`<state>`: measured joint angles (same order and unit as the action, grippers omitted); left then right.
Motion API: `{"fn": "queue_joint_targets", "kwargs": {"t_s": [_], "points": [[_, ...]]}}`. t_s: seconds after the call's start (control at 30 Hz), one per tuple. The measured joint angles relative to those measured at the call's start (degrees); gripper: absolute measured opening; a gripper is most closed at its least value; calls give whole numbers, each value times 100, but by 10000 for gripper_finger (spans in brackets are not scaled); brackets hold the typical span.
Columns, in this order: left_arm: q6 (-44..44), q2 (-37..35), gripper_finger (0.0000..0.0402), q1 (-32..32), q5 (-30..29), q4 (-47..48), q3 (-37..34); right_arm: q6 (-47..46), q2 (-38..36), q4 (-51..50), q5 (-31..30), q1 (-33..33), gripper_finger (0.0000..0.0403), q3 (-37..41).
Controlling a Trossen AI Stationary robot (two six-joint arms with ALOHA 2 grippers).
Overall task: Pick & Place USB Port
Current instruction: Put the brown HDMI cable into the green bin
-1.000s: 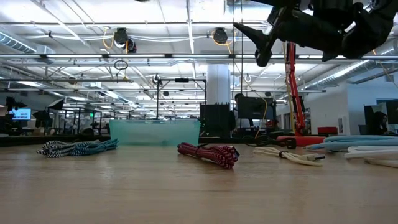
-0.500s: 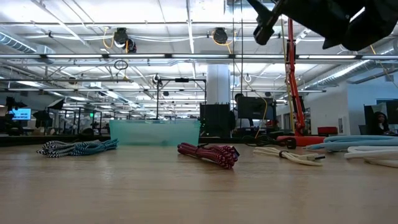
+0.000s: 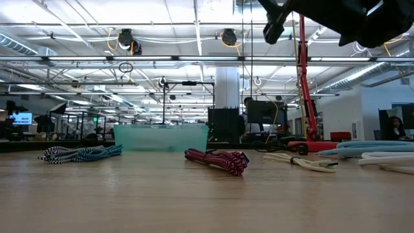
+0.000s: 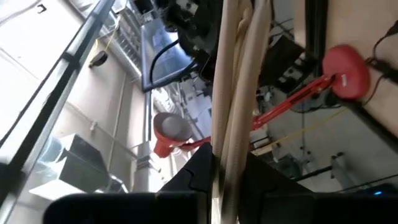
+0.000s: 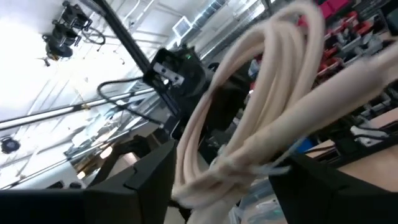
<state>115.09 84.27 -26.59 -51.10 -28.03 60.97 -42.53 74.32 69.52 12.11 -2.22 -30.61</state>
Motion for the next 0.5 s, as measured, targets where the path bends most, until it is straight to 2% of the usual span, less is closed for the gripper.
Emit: {"fn": "queue_joint_targets", "kwargs": {"t_s": [0.13, 0.3, 0.4, 0.5], "points": [[-367, 0, 33, -7, -1, 118, 0, 94, 2, 7, -43, 0, 174, 0], [-1149, 2, 33, -34, -19, -180, 0, 186, 2, 29, -6, -2, 85, 0], [-1846, 15, 71, -44, -310, -720, -3, 382, 2, 55, -18, -1, 46, -15], [-2625, 17, 121, -81, -1090, -1730, -4, 622, 0, -7, -25, 18, 44, -15]]}}
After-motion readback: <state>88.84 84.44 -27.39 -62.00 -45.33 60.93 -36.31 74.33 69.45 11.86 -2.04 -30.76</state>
